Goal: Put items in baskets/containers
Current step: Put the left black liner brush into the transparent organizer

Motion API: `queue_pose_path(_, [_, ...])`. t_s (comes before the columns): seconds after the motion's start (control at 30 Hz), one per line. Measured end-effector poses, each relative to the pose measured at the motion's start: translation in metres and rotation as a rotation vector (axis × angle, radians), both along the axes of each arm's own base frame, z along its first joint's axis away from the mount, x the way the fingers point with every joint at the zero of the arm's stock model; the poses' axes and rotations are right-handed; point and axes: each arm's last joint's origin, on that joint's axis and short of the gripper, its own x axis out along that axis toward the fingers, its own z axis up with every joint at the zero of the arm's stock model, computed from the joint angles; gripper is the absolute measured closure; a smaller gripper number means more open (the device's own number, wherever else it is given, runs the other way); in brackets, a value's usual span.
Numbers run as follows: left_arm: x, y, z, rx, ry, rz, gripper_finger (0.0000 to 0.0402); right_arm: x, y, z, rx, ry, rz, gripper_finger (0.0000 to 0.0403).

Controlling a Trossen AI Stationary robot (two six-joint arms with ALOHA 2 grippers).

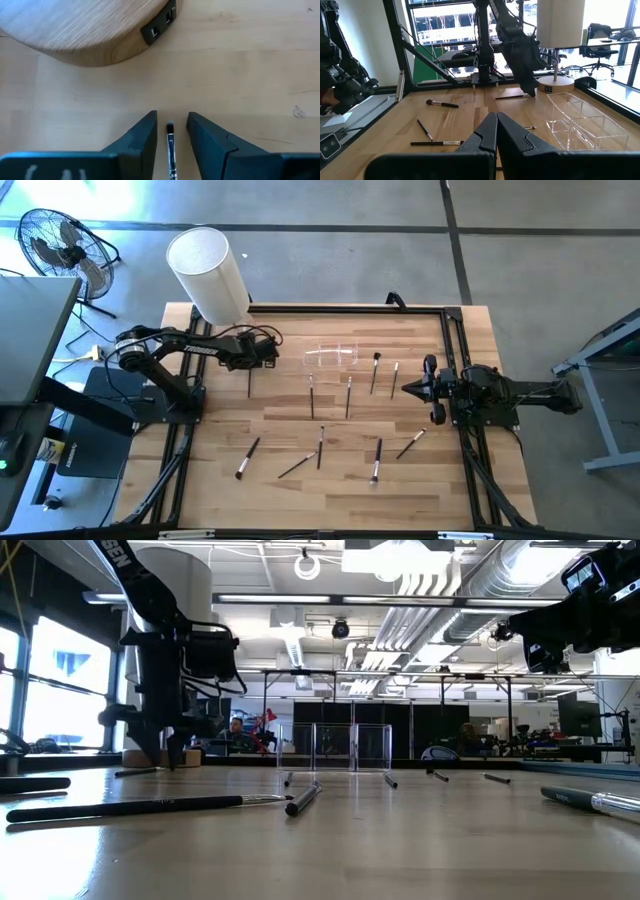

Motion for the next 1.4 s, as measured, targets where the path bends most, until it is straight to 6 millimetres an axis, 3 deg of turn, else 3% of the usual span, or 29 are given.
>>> queue_pose_path(0.3, [0.001,-0.001,0.000,-0.041,-0.028,-0.005,0.0395,0.000,0.000,0.000,0.000,0.000,0.000,0.0402])
queue_pose_path(0.73, [0.001,-0.008,0.010,-0.048,-0.052,-0.063,0.0401,0.000,0.000,0.000,0.000,0.000,0.000,0.0402])
queue_pose_path(0.97, [0.007,-0.031,0.039,0.087,-0.183,-0.122,0.0401,0.000,0.000,0.000,0.000,0.000,-0.001,0.0402])
queue_pose_path(1.17, [0.023,-0.050,0.067,0.270,-0.412,-0.191,0.0401,0.000,0.000,0.000,0.000,0.000,-0.001,0.0402])
queue_pose_path(1.4, [0.048,-0.053,0.096,0.432,-0.624,-0.452,0.0401,0.000,0.000,0.000,0.000,0.000,-0.001,0.0402])
